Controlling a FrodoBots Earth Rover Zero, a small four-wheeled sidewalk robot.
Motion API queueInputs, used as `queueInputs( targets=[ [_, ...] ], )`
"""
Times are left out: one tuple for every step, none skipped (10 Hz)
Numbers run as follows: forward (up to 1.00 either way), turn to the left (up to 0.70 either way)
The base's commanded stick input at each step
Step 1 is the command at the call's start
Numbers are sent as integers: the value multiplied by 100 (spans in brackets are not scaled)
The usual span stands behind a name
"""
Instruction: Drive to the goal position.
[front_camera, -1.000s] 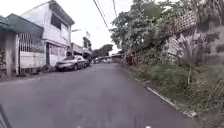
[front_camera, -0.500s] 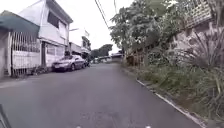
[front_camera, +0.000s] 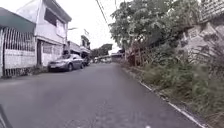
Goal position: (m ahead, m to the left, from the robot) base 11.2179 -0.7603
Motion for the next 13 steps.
queueInputs(
  targets=[
    [100,0],
    [100,0],
    [100,0],
    [100,0],
    [100,0],
    [100,0],
    [100,0],
    [100,0],
    [100,0],
    [100,0],
    [100,0],
    [100,0],
    [100,0]
  ],
)
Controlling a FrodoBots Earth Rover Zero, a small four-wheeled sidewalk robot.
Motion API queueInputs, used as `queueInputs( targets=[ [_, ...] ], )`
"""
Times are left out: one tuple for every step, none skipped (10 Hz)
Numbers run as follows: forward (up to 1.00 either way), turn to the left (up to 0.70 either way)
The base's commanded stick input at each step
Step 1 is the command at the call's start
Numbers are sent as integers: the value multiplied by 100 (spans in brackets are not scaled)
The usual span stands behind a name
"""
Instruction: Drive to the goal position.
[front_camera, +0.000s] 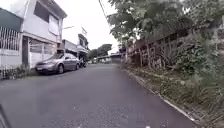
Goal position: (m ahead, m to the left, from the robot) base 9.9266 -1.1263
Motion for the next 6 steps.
queueInputs(
  targets=[
    [100,0],
    [100,0],
    [100,0],
    [100,0],
    [100,0],
    [100,0]
  ],
)
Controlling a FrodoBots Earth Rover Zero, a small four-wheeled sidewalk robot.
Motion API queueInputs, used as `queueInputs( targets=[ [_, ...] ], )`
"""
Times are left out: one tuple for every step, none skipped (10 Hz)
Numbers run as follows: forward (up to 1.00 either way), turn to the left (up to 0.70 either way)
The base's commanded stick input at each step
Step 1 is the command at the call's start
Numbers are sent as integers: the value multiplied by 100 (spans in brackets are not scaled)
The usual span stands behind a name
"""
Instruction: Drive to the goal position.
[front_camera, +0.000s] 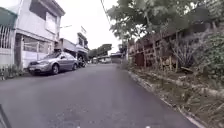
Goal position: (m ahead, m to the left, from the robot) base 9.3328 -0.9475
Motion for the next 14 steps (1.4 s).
queueInputs(
  targets=[
    [100,0],
    [100,6],
    [100,30],
    [100,40],
    [100,16],
    [100,1],
    [100,0],
    [100,0],
    [100,0],
    [100,0],
    [100,0],
    [100,0],
    [100,0],
    [100,0]
  ],
)
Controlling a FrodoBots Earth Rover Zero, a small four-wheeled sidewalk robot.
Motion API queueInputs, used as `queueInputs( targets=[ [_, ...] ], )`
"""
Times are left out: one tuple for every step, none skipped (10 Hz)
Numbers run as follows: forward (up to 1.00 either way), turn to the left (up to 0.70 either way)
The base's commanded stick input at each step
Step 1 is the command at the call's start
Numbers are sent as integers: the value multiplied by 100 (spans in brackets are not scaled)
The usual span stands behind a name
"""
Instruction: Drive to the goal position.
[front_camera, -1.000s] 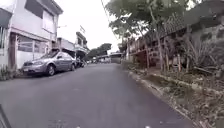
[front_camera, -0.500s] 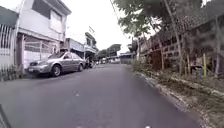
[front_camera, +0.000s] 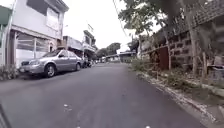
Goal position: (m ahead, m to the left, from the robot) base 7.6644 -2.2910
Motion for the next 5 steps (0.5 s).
queueInputs(
  targets=[
    [100,0],
    [100,0],
    [100,0],
    [100,0],
    [100,0]
  ],
)
